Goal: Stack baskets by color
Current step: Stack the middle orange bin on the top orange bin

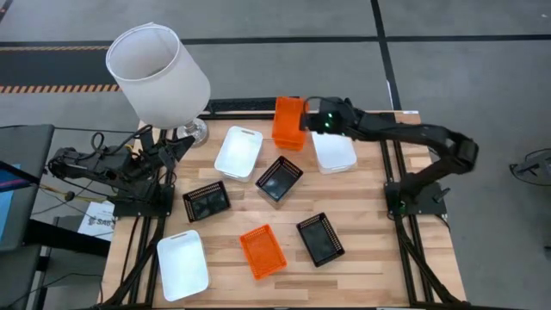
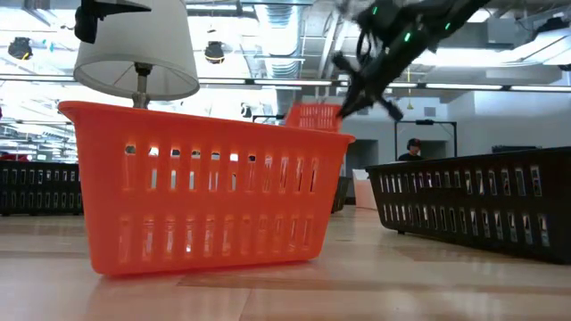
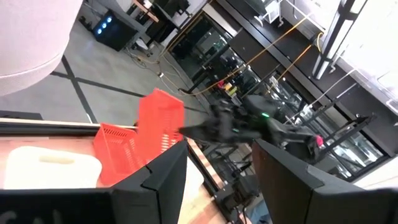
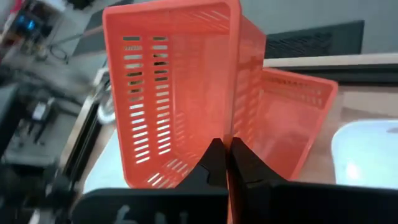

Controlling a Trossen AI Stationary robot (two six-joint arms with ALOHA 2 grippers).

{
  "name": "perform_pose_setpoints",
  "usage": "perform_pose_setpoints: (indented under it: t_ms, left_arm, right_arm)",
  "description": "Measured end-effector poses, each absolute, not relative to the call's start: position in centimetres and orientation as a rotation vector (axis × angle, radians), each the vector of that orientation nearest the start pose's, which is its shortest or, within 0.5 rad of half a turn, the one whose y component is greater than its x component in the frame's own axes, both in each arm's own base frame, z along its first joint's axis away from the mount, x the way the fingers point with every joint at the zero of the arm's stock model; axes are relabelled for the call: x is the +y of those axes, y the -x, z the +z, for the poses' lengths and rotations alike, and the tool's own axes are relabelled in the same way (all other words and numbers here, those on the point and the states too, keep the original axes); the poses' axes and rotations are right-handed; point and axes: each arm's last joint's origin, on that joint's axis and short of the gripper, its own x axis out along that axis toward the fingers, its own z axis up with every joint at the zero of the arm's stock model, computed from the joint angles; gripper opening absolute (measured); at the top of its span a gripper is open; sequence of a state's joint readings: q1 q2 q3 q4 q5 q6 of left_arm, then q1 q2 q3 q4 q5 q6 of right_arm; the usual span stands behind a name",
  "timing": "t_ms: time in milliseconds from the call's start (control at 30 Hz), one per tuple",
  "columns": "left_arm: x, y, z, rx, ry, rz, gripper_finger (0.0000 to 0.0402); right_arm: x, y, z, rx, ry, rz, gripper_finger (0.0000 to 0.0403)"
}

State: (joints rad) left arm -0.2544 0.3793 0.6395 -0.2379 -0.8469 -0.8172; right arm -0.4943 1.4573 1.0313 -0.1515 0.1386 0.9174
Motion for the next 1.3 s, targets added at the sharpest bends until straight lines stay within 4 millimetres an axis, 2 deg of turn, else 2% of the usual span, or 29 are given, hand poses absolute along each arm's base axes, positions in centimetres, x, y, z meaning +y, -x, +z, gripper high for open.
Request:
perform_pose_setpoints:
  t_ms: [133,267,667,1133,1300]
  left_arm:
    - [0.0,-8.6,32.4,-0.260,0.804,0.551,0.0171]
    - [0.0,-8.6,32.4,-0.260,0.804,0.552,0.0171]
    - [0.1,-8.5,32.4,-0.273,0.800,0.583,0.0171]
    - [0.2,-8.5,32.4,-0.284,0.798,0.607,0.0171]
    - [0.2,-8.5,32.4,-0.284,0.798,0.607,0.0171]
  right_arm:
    - [-17.7,-28.1,24.5,0.277,-1.086,-0.851,0.0000]
    - [-18.6,-28.1,23.3,0.307,-1.162,-0.852,0.0000]
    - [-19.6,-26.6,22.4,0.402,-1.198,-0.910,0.0001]
    - [-20.0,-26.2,22.2,0.423,-1.181,-0.918,0.0005]
    - [-20.0,-26.2,22.2,0.436,-1.164,-0.909,0.0021]
